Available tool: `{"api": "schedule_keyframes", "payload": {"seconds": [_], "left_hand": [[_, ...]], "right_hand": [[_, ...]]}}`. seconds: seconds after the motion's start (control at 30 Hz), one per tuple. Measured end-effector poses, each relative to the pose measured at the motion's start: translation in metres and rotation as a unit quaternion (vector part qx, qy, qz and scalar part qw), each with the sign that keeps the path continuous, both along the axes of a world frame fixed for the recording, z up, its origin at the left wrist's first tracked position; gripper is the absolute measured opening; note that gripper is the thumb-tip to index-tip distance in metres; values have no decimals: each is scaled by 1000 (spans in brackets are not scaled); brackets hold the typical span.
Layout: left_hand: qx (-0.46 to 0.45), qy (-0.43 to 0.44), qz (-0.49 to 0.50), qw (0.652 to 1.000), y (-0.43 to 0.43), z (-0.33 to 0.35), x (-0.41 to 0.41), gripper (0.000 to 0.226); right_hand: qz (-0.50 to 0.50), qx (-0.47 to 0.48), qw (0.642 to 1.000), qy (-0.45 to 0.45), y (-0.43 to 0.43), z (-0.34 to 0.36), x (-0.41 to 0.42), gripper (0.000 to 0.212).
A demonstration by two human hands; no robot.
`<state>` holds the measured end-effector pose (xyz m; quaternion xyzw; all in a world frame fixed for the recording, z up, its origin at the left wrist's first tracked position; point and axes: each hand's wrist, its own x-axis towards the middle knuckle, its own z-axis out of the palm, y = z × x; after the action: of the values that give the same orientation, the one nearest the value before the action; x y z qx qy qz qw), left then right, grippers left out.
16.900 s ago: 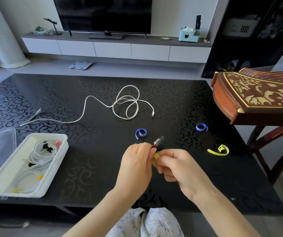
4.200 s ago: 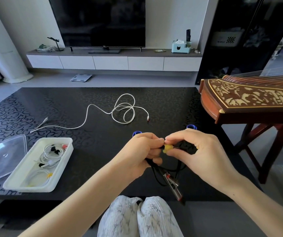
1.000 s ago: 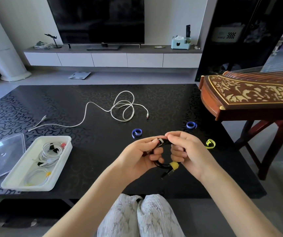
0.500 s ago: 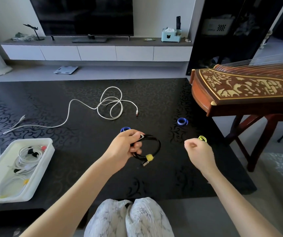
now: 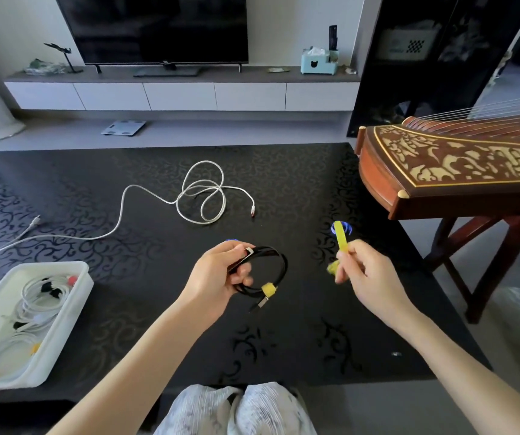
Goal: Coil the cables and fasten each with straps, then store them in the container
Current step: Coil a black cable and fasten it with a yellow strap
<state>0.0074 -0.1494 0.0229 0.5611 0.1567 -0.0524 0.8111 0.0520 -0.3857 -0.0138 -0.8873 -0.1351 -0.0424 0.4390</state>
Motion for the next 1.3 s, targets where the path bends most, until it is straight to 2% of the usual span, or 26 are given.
{"api": "schedule_keyframes", "payload": {"seconds": [0.03, 0.07, 0.17, 0.2, 0.3, 0.37, 0.47, 0.57, 0.6, 0.7, 0.77, 0.83, 0.93, 1.03, 1.1, 1.23, 1.3], "left_hand": [[8, -2, 1, 1000, 0, 1, 0, 22], [17, -6, 4, 1000, 0, 2, -2, 22], [43, -21, 3, 999, -6, 6, -6, 23], [53, -29, 1, 998, -9, 8, -7, 23], [103, -50, -3, 993, -17, 12, -12, 21], [121, -56, -2, 991, -23, 16, -16, 20], [113, -56, 29, 992, -31, 21, -22, 17], [79, -31, 65, 994, -31, 24, -23, 9], [65, -23, 63, 996, -30, 25, -24, 10], [25, -3, 45, 999, -28, 26, -25, 25], [15, 3, 18, 1000, -26, 28, -27, 38], [28, 7, -24, 999, -26, 33, -29, 19], [20, 40, -35, 998, -29, 39, -32, 22], [22, 53, -12, 998, -33, 41, -34, 35], [60, 43, 17, 997, -37, 40, -35, 39], [115, 19, 46, 992, -41, 37, -35, 20], [126, 13, 42, 991, -42, 38, -36, 18]], "right_hand": [[35, 45, 998, -1, 11, 17, -15, 19], [64, 37, 996, -46, 21, 28, -29, 18], [91, -144, 958, -229, 43, 38, -52, 17], [96, -201, 941, -255, 50, 39, -54, 17], [71, -321, 893, -309, 74, 36, -52, 38], [33, -317, 882, -347, 86, 36, -46, 39], [-23, -245, 876, -414, 95, 30, -43, 30], [-65, -159, 866, -470, 97, 25, -44, 59], [-78, -152, 857, -485, 97, 25, -44, 59], [-90, -184, 847, -490, 97, 24, -45, 44], [-81, -204, 850, -479, 95, 24, -45, 41], [-78, -211, 846, -483, 93, 24, -45, 40], [-94, -217, 830, -505, 91, 25, -47, 34], [-97, -221, 820, -518, 90, 24, -50, 36], [-88, -228, 813, -528, 91, 23, -51, 38], [-79, -245, 821, -510, 94, 25, -54, 40], [-79, -252, 826, -498, 96, 29, -56, 42]]}}
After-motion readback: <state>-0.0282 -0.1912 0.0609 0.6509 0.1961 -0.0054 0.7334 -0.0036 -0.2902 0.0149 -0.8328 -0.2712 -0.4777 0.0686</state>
